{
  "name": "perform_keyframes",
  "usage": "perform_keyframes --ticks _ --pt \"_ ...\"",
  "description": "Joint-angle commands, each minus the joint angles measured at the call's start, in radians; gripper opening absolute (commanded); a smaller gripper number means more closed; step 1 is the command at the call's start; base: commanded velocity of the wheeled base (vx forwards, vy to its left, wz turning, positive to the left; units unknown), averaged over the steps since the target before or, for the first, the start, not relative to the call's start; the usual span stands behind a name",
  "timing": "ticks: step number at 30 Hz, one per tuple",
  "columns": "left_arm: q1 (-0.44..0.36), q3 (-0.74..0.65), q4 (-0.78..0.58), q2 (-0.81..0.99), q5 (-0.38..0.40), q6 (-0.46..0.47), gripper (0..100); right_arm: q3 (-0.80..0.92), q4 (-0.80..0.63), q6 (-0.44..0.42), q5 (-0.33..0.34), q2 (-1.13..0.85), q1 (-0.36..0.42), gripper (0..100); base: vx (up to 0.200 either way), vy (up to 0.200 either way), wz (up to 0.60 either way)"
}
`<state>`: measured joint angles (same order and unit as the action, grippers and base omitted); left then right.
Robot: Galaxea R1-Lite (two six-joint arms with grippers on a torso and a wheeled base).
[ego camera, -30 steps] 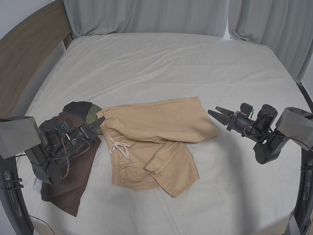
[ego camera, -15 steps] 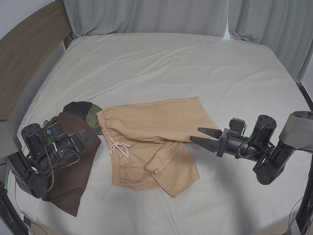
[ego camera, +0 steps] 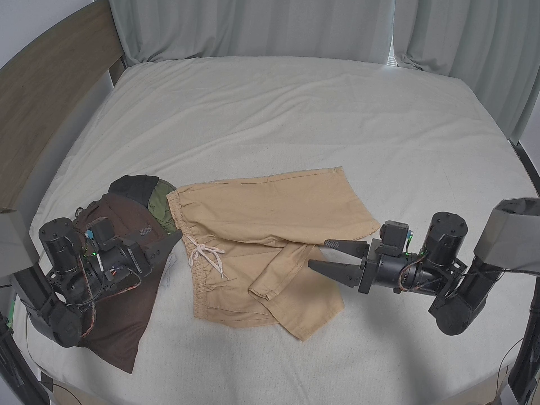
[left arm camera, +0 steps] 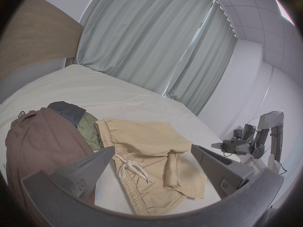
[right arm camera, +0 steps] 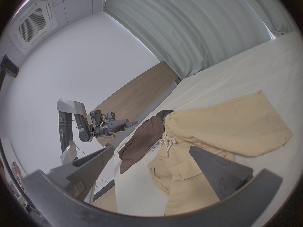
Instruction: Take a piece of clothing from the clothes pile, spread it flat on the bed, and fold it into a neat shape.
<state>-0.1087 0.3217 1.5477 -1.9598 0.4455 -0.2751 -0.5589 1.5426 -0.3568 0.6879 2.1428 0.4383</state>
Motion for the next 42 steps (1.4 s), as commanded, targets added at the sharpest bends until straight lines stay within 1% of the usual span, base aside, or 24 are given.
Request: perform_keyframes --ticks 1,2,3,4,7,13,19,23,26,28,32,35,42 --pt "-0.009 -0.009 0.000 -0.004 -0.001 -0.001 100 -0.010 -0.001 0.001 -0.025 0.057 0.046 100 0.000 0.000 0.00" --pt "-0.009 -0.009 0.000 -0.004 -0.001 -0.001 100 -0.012 -0.001 0.001 -0.030 0.062 0.051 100 0.000 0.000 0.00" --pt "-0.008 -0.007 0.000 -0.002 -0.001 -0.001 100 -0.024 -0.001 -0.001 -0.057 0.085 0.077 100 0.000 0.000 0.00" --pt "-0.006 -0.007 0.000 -0.002 -0.001 -0.001 100 -0.030 -0.001 -0.002 -0.068 0.095 0.086 100 0.000 0.000 0.00" --pt "-0.008 -0.009 0.000 -0.002 -0.001 -0.001 100 -0.050 -0.001 -0.002 -0.090 0.140 0.102 100 0.000 0.000 0.00" --pt "-0.011 -0.016 0.000 -0.005 0.001 -0.001 100 -0.093 -0.001 -0.010 -0.099 0.186 0.112 100 0.000 0.000 0.00" --pt "-0.009 -0.023 0.000 -0.004 0.001 0.001 100 -0.110 -0.001 -0.011 -0.113 0.243 0.148 100 0.000 0.000 0.00" --pt "-0.009 -0.023 0.000 -0.004 0.001 0.001 100 -0.128 -0.001 -0.013 -0.123 0.276 0.152 100 0.000 0.000 0.00" --pt "-0.008 -0.026 0.000 -0.002 0.002 0.001 100 -0.157 -0.001 -0.039 -0.153 0.313 0.160 100 0.000 0.000 0.00" --pt "-0.006 -0.029 0.000 -0.002 0.007 0.002 100 -0.164 -0.001 -0.053 -0.159 0.321 0.160 100 0.000 0.000 0.00" --pt "-0.003 -0.032 0.000 -0.002 0.018 0.002 100 -0.171 -0.001 -0.134 -0.168 0.328 0.175 100 0.000 0.000 0.00" --pt "-0.002 -0.030 0.000 -0.002 0.018 0.002 100 -0.170 -0.001 -0.174 -0.171 0.335 0.177 100 0.000 0.000 0.00" --pt "-0.002 -0.030 0.002 -0.004 0.018 0.002 100 -0.177 -0.001 -0.182 -0.172 0.388 0.171 100 0.000 0.000 0.00"
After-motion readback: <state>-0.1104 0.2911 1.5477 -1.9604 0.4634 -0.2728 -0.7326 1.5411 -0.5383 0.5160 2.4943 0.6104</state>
